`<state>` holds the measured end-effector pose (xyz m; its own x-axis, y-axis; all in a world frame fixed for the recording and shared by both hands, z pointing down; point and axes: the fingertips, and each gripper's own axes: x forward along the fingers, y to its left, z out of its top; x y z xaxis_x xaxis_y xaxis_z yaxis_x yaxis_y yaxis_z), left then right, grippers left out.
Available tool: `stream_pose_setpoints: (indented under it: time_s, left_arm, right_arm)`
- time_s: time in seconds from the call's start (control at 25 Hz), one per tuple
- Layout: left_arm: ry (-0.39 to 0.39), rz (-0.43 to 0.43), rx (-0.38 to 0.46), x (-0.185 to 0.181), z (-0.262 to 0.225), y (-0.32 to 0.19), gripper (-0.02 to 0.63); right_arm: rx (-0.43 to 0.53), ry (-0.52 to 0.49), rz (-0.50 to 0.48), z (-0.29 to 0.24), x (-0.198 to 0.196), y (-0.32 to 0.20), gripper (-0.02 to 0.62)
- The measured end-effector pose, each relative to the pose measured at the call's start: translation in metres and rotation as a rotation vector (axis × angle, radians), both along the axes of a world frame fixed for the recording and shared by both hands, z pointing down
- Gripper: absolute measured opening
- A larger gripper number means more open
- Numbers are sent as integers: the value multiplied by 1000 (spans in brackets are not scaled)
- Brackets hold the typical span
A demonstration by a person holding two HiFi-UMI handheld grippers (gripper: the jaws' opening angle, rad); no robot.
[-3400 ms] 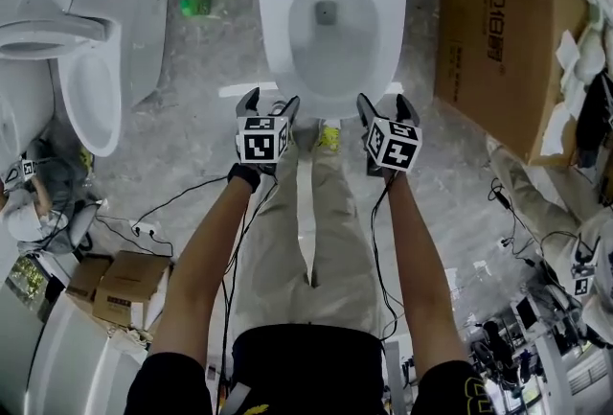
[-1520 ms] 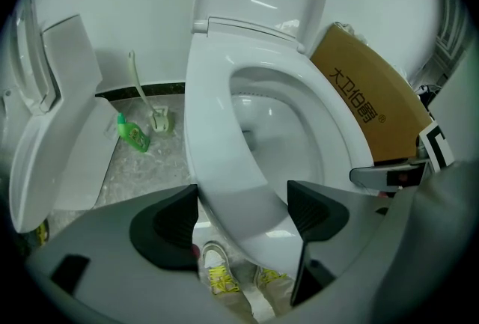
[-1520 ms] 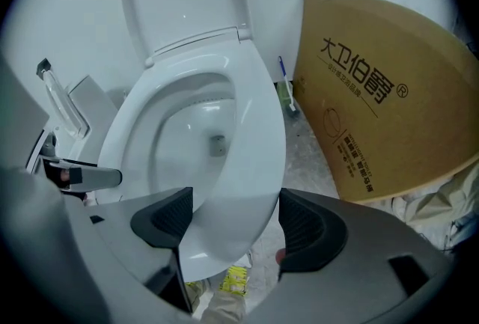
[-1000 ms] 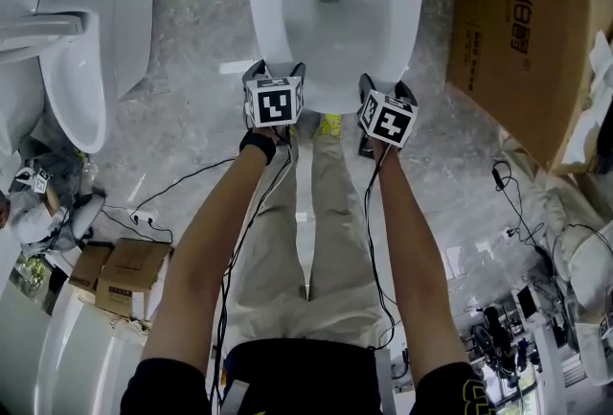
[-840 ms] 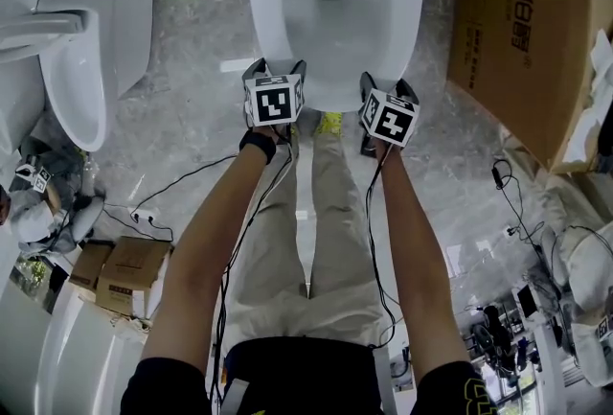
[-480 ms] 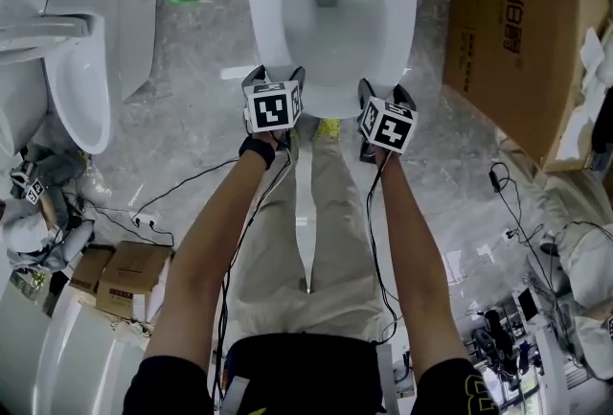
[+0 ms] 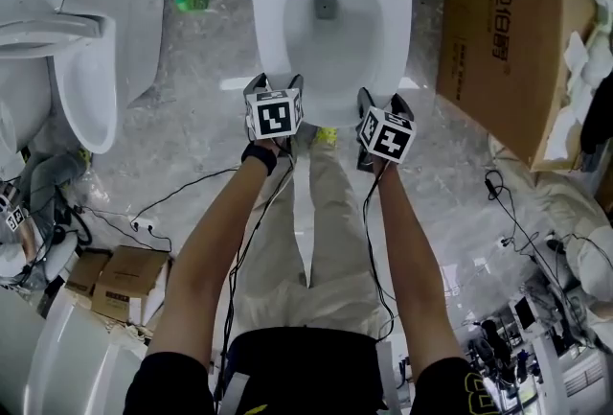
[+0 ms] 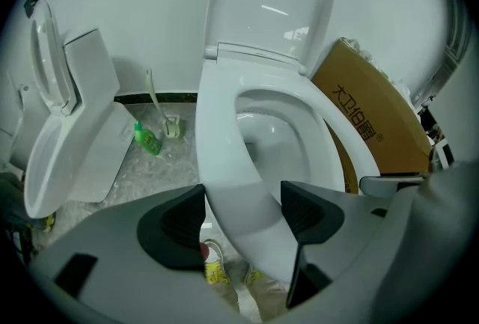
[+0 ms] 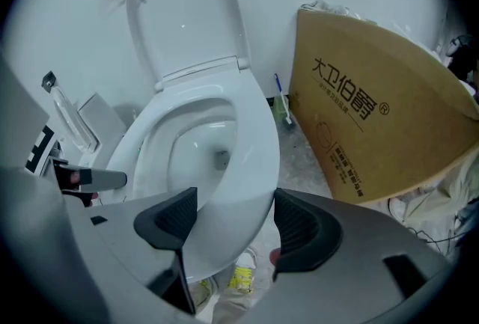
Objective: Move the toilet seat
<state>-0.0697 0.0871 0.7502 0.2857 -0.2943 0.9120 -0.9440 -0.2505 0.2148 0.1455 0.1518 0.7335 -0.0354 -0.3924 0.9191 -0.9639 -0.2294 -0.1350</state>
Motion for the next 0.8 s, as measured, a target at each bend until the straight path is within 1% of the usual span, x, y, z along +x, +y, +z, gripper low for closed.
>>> stream_pose_setpoints:
  time_s: [0.4,0.6,0.68,0.8]
  left_arm:
    - [29,-47,25,-1,-33,-7,327]
    - [54,-70,32,-2,-48,-10,324]
    - [77,-92,51,-4,-55,-12,311]
    - [100,-110,82,-4,-64,-13,310]
  right_arm:
    - [50,-9,20,-37,1,-7,336]
    - [70,-23,57,-53,2,-10,323]
    - [83,-31,63,-60,2,-12,319]
    - [98,-35,71,-68,3,-14,316]
